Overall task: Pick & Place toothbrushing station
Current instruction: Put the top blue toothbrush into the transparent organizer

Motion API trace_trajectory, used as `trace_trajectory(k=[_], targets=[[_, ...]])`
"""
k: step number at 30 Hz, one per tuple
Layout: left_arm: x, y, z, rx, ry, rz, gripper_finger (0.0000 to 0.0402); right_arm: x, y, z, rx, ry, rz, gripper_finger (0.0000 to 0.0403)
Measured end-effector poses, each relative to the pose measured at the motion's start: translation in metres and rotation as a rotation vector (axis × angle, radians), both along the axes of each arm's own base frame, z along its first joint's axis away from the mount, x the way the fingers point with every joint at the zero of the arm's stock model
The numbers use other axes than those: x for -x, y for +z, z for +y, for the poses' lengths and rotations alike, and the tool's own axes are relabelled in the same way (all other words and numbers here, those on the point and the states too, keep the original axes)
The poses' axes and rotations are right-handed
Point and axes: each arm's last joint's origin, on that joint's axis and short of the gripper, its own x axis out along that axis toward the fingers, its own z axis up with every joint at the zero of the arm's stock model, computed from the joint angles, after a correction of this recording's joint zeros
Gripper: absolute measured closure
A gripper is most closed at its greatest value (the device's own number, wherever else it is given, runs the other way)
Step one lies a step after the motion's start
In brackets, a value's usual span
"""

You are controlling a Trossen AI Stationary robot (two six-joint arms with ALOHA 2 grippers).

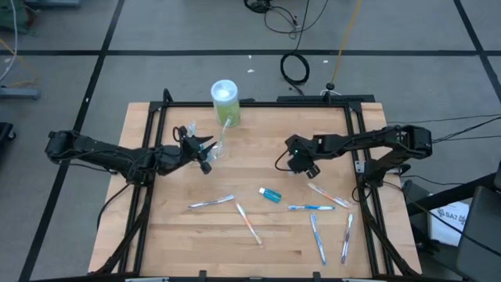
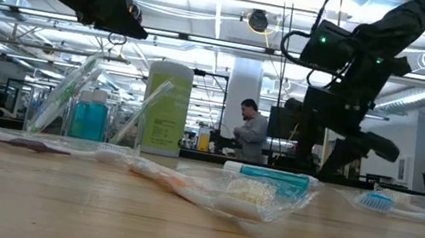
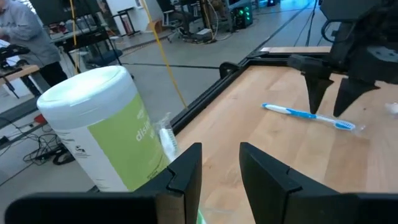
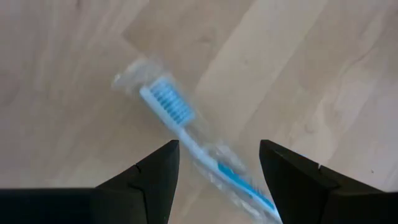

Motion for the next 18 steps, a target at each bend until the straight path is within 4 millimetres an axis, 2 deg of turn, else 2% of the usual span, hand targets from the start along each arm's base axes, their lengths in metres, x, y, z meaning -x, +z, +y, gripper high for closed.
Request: trace_trajectory(k=[11, 18], targets=[[-0.001, 0.000, 0.001, 0.009, -0.060, 0.007, 0.0289, -0.005, -0.018, -0.004, 0.023, 0.066, 0.068, 0.0192], [-0.001, 0.000, 0.001, 0.005, -0.059, 0.012, 0.0289, -0.005, -0.022, -0.004, 0.004, 0.066, 0.089, 0.0253]])
